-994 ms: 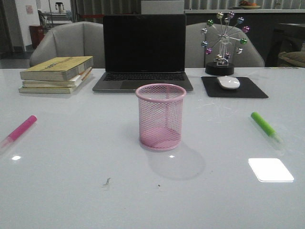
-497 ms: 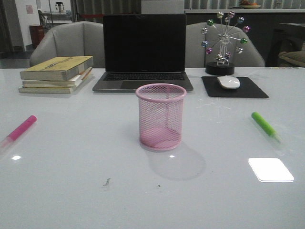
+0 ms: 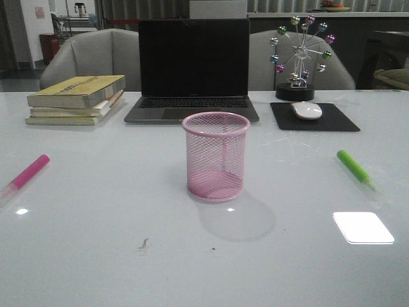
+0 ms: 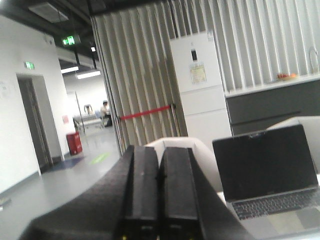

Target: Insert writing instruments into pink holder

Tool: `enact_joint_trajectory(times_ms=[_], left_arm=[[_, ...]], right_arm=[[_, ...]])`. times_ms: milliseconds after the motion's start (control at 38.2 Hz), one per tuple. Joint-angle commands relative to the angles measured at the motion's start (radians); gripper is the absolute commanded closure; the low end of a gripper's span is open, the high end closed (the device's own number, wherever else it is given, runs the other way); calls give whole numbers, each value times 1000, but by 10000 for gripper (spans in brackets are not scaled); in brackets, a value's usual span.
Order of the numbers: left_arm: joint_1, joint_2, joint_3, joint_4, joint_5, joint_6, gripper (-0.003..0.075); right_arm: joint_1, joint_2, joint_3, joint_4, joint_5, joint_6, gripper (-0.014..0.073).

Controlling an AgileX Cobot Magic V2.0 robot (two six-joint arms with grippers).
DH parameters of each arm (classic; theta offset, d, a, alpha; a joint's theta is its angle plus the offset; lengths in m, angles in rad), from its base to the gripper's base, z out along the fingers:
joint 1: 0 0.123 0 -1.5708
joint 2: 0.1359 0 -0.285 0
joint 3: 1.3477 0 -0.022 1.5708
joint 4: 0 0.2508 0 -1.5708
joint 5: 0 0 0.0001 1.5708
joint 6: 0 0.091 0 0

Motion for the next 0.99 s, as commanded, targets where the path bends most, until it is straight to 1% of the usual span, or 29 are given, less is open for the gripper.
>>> enact_joint_trajectory(times_ms=[0,157,314,392,445,497,523,575,602,628,680,732,863,968], left_arm=[[-1,125,-106,5,-62,-8,629],[-1,287,-152,-2,-62,-10,629],[-1,433,-152,-151,-45,-9,629],[-1,465,-152,-167,-39,-9,628],[-1,479,-152,-167,-33,-9,611],[-1,484,-152,-167,-27,-9,562],[-1,484,-152,-167,-23,-9,519],[-1,484,-152,-167,-23,-9,414],[-1,484,-152,-167,-18,-9,362],[-1,484,-152,-167,-18,-9,328],[-1,484,-152,-167,-18,-9,290],[-1,484,-152,-167,-18,-9,290],[-1,484,-152,-167,-16,-9,293],[-1,484,-152,-167,-14,-9,293]], right_arm=[[-3,119,-91,-10,-80,0,536],[-3,265,-110,-10,-110,0,536],[-3,386,-110,-9,-85,0,536],[-3,416,-110,-9,-84,0,536],[-3,423,-110,-9,-76,0,524],[-3,436,-110,-9,-53,0,469],[-3,440,-110,-9,-35,0,414],[-3,448,-110,-9,1,0,260],[-3,450,-110,-9,9,0,197],[-3,454,-110,-9,18,0,131],[-3,456,-110,-9,17,0,66],[-3,456,-110,-9,9,-1,50],[-3,456,-110,-9,9,-1,51],[-3,456,-105,1,37,0,51]])
